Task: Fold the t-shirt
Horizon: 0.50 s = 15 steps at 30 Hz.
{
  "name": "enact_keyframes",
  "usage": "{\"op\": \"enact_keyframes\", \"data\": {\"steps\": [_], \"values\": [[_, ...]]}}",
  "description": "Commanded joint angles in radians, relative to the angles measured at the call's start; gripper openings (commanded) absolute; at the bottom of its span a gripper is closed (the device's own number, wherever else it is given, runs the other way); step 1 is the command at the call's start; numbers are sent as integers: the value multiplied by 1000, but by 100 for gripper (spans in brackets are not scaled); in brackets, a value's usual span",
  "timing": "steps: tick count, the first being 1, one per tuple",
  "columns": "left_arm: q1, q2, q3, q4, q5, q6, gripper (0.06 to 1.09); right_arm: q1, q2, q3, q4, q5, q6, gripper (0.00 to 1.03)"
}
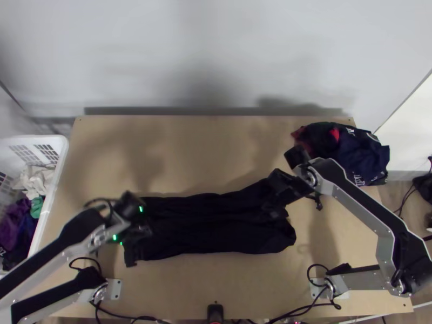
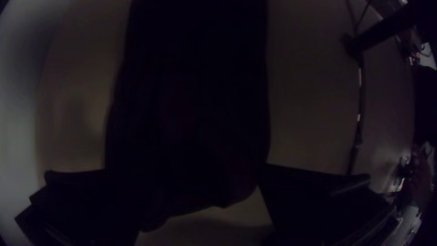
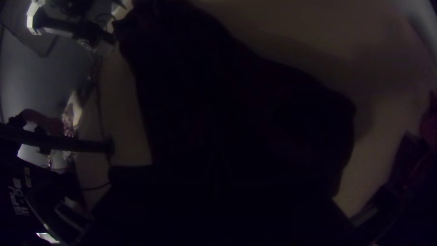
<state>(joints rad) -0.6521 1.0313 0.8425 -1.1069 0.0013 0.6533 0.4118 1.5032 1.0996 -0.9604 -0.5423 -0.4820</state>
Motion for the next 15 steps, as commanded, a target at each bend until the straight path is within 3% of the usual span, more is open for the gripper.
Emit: {"op": "enact_keyframes", "data": {"steps": [1, 3, 7, 15], "values": [[-195, -114, -157, 76, -248, -55, 104, 58, 9, -6, 22, 2, 20, 3], [-215, -149, -187, 130, -325, -60, 104, 78, 12, -21, 42, 2, 29, 3], [-227, -162, -195, 202, -386, -83, 104, 113, 20, -30, 81, 4, 40, 3], [-351, -224, -132, 159, -351, -199, 104, 136, 61, -23, 115, 7, 48, 3]]}}
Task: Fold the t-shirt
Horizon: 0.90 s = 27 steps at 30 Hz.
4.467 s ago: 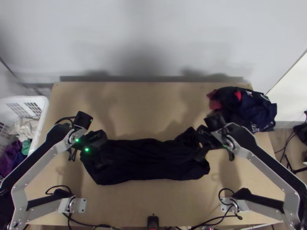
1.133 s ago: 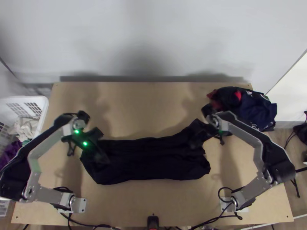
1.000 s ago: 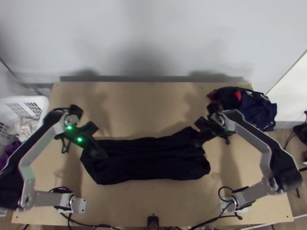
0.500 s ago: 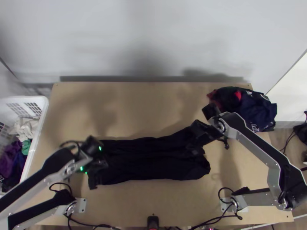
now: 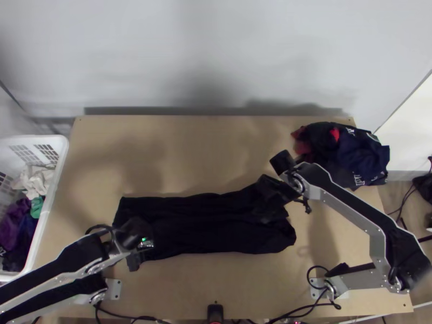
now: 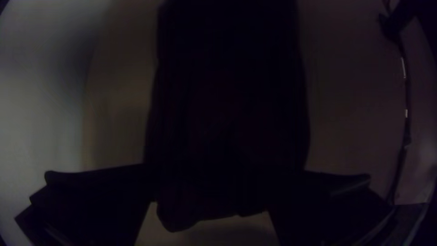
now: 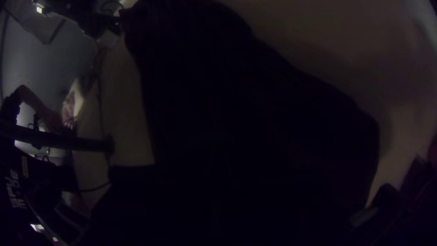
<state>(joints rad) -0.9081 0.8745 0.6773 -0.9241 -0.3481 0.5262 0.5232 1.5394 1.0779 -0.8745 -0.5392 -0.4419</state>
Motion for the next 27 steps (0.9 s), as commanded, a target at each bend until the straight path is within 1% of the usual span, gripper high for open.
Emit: {"op": "enact_keyframes", "data": {"steps": [1, 5, 7, 9, 11, 13, 15, 17, 23, 27], "values": [[-127, -97, 51, -48, 20, -69, 104, 24, 30, -3, 34, 4, 8, 3], [-215, -172, 74, -119, 43, -60, 104, 24, 47, -10, 48, 7, 8, 3], [-249, -206, 64, -173, 136, -65, 104, 31, 54, -16, 60, 8, 8, 3], [-253, -235, 28, -182, 167, -65, 104, 35, 62, -24, 74, 10, 15, 3], [-253, -246, -13, -159, 166, -45, 104, 43, 64, -33, 88, 10, 25, 3], [-250, -241, -55, -154, 152, -51, 104, 49, 64, -38, 94, 13, 31, 3], [-255, -262, -85, -144, 158, -51, 104, 52, 62, -42, 97, 15, 32, 3], [-258, -266, -87, -127, 156, -38, 104, 52, 62, -44, 98, 15, 32, 3], [-256, -221, -122, -85, 130, 11, 104, 54, 62, -36, 98, 21, 43, 3], [-255, -170, -160, -42, 112, 14, 104, 66, 57, -32, 98, 22, 52, 3]]}}
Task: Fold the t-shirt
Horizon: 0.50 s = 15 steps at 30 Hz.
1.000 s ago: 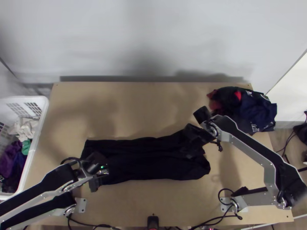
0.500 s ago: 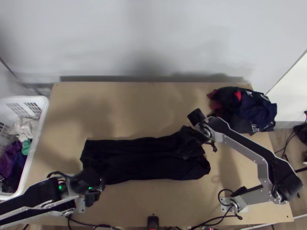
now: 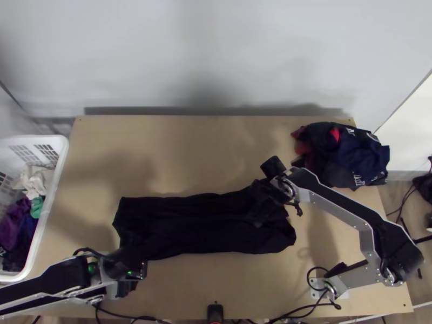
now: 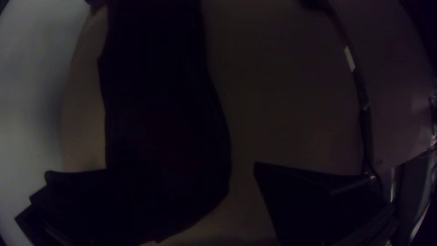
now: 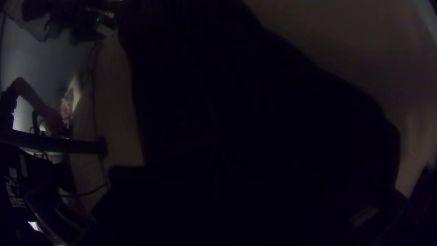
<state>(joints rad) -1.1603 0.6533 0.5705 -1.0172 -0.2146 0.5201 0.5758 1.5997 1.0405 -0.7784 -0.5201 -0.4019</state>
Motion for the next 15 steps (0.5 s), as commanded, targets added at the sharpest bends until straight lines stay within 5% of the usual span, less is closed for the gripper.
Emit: {"op": "enact_keyframes", "data": {"steps": [1, 15], "values": [[-2, 66, -60, 66, -35, 20, 104, 16, -4, 9, 2, 3, 17, 3], [30, 163, -135, 206, -256, 49, 104, 62, -40, 24, 2, 3, 67, 3]]}}
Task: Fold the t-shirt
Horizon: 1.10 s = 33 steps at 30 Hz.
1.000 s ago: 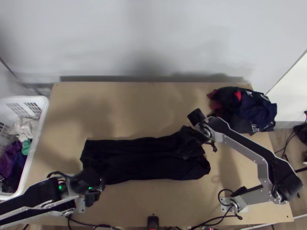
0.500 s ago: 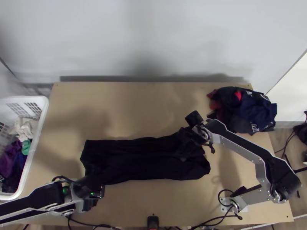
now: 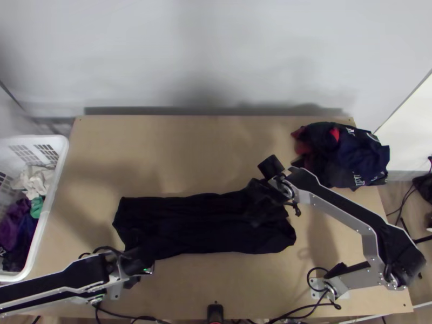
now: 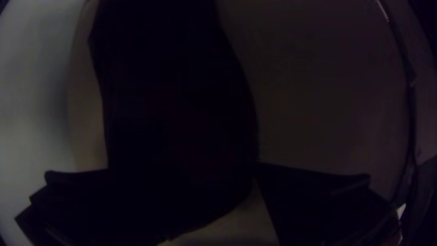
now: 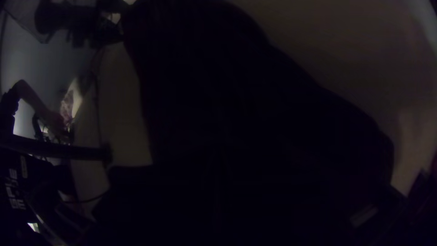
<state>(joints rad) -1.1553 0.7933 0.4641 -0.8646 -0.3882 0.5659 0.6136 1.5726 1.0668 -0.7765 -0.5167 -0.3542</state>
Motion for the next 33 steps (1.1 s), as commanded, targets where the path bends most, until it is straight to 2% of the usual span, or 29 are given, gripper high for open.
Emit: {"op": "enact_keyframes", "data": {"steps": [1, 12, 21, 28, 33], "values": [[31, 27, -30, 58, -89, 3, 104, 29, -13, -5, 0, 0, 24, 3], [88, 81, -44, 121, -104, 3, 104, 49, -11, -56, 46, 1, 66, 3], [180, 98, -53, 165, -103, 22, 104, 20, 12, -119, 97, 9, 61, 3], [213, 119, -68, 203, -101, 28, 104, 48, 30, -120, 125, 7, 70, 3], [261, 162, -65, 237, -61, 35, 104, 58, 38, -113, 135, 7, 78, 3]]}}
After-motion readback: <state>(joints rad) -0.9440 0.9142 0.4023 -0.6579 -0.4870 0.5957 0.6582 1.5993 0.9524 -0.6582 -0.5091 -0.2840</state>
